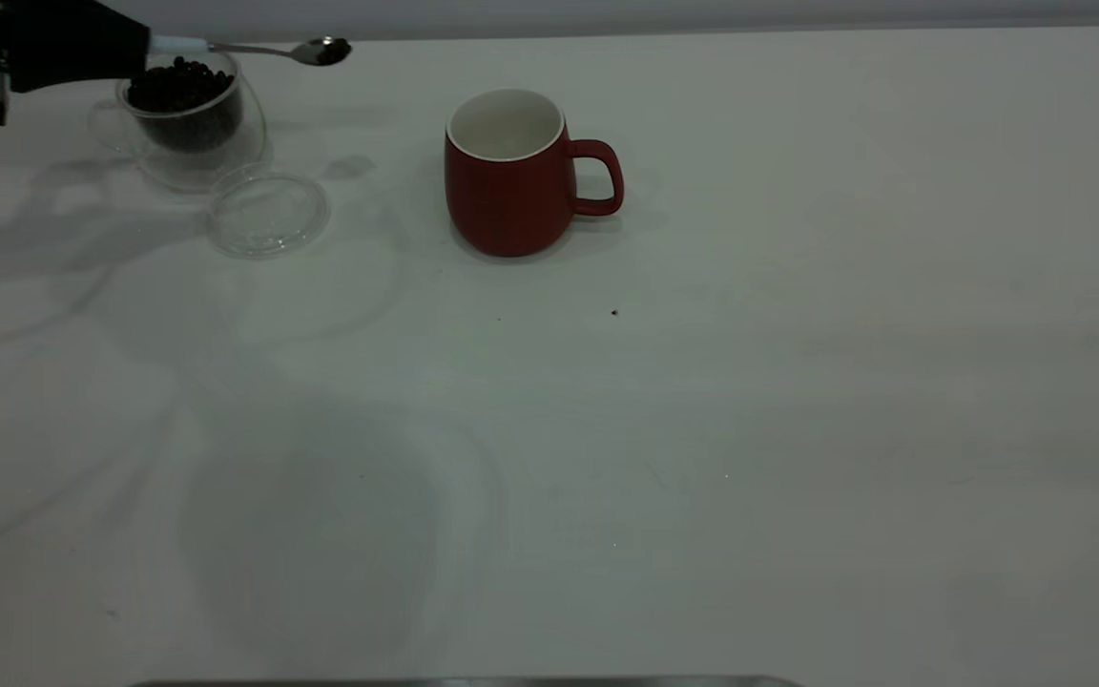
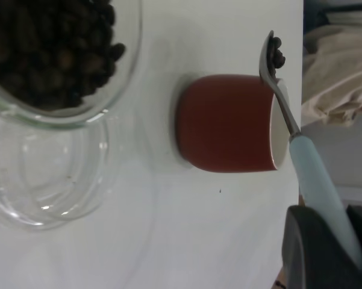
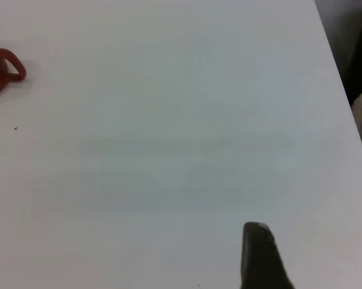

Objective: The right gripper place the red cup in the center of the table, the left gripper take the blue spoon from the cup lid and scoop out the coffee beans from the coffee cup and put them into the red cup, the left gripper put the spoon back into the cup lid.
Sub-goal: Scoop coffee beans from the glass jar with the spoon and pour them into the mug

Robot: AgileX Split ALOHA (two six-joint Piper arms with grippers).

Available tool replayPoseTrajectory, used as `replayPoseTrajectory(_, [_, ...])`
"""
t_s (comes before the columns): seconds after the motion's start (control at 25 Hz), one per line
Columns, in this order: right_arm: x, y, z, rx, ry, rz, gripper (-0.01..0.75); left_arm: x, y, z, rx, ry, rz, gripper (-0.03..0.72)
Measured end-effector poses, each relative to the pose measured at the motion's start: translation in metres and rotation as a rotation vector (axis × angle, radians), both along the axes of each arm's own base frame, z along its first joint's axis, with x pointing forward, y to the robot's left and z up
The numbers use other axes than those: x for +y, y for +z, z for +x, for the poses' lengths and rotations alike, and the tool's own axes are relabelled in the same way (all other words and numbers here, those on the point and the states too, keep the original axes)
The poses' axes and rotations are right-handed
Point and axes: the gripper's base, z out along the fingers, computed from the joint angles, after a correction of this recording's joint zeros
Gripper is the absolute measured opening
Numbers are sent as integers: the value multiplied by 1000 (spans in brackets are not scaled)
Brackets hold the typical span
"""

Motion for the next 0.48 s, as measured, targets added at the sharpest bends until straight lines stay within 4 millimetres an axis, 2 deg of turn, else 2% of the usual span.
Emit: replayPoseTrajectory(0.48, [0,0,0,0,-1,1,466,-48,0,4,12,-101,-3,126])
